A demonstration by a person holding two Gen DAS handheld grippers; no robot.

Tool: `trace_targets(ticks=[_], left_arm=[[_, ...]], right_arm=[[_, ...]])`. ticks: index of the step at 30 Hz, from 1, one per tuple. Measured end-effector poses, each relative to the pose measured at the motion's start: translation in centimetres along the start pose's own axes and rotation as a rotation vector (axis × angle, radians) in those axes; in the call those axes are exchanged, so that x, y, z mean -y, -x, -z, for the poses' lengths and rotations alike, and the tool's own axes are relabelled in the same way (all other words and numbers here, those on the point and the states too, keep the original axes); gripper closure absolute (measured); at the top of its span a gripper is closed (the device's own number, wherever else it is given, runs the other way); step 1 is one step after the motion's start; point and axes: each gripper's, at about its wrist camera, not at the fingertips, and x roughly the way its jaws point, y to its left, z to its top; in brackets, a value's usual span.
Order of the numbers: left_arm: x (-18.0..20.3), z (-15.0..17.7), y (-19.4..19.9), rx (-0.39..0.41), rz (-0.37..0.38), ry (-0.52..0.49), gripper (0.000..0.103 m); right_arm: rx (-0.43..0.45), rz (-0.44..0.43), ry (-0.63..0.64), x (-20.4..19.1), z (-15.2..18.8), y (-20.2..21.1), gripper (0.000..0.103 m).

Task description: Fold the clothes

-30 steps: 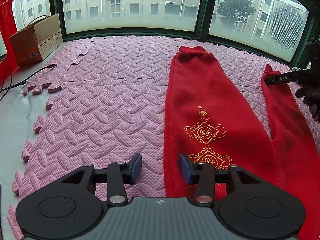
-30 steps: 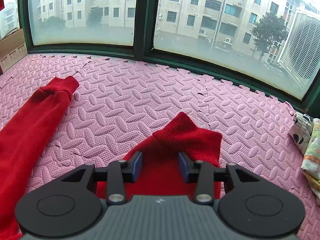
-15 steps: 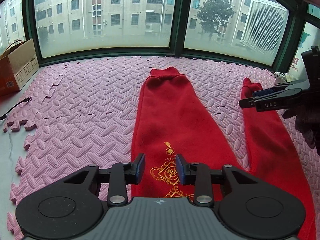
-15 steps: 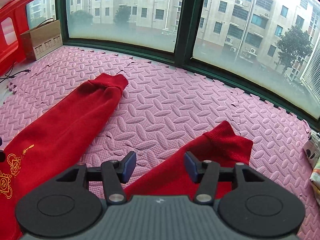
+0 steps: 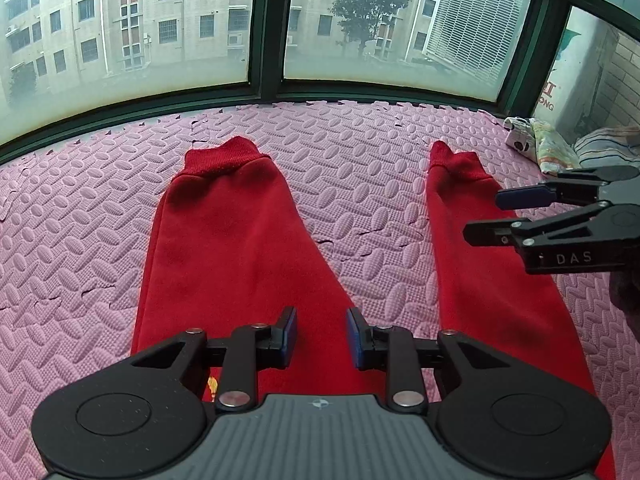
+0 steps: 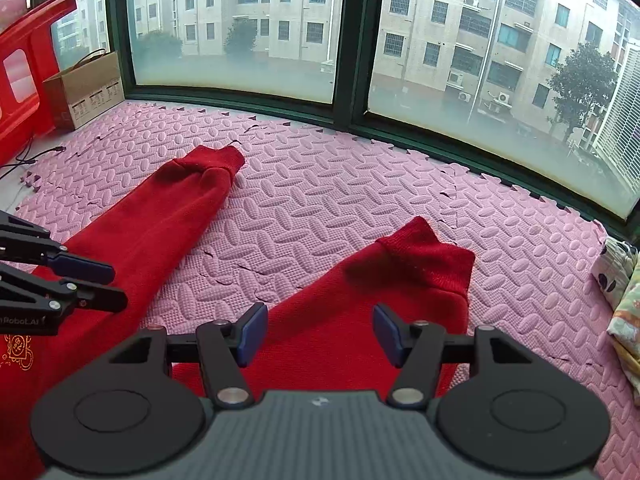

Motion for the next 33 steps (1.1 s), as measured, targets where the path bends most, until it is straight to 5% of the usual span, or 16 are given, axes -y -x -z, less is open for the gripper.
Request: trace_targets(ticks=[19, 33], left_arm=[[-4.7, -7.5, -6.1, 0.056, -0.088, 0.149, 0.074], [-3.4, -3.4, 2.0, 0.017, -0.073, 0.021, 0.071]], right_arm=[[0.02, -0.002, -0.069, 3.0, 0.6, -0.7, 0.043], [0.003, 0.03, -0.312, 9.0, 1.4, 0.2, 0.041]])
